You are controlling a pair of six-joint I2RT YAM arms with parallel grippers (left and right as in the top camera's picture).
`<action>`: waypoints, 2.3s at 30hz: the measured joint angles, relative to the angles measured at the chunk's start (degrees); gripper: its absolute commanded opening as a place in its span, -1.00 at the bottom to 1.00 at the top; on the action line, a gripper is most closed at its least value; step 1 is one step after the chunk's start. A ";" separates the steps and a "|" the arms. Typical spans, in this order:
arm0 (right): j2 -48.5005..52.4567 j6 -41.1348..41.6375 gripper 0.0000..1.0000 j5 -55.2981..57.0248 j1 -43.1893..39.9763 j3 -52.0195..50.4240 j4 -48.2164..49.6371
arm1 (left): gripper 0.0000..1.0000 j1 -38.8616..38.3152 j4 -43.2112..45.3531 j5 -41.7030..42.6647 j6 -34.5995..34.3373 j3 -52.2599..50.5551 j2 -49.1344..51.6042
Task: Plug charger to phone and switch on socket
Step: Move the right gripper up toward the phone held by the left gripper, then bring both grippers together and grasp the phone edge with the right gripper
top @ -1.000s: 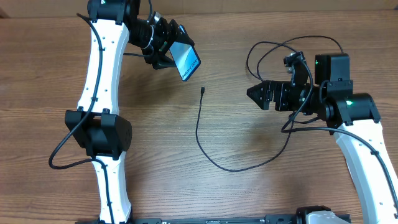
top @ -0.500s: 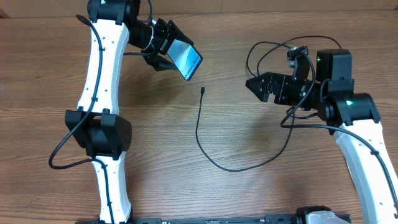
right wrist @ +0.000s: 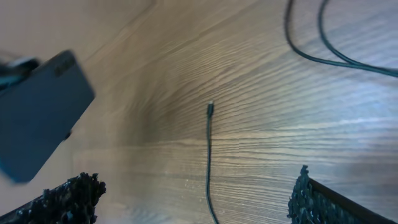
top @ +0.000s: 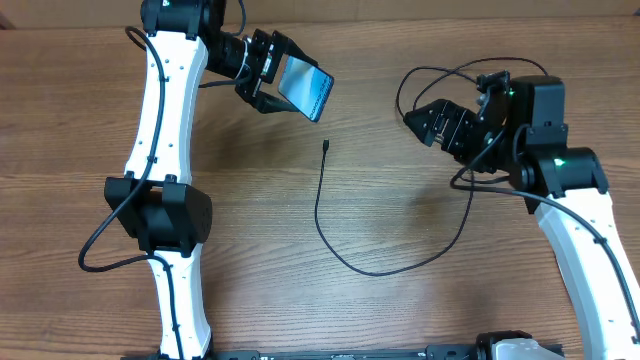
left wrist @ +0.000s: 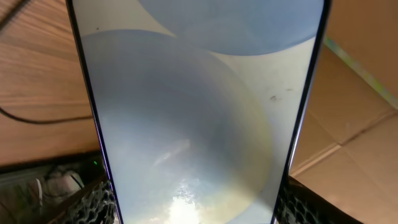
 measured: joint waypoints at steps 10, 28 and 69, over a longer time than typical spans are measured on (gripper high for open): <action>4.61 7.54 1.00 3.13 0.00 0.00 -0.68 | 0.13 0.00 0.11 4.35 -5.86 0.00 0.00; 6.84 8.94 1.00 4.13 0.00 0.00 -1.57 | 0.12 0.00 0.22 4.92 -13.33 0.00 0.00; 6.93 6.73 0.96 -1.25 0.85 0.00 5.35 | 0.15 -6.80 0.22 -22.75 -18.71 0.00 0.00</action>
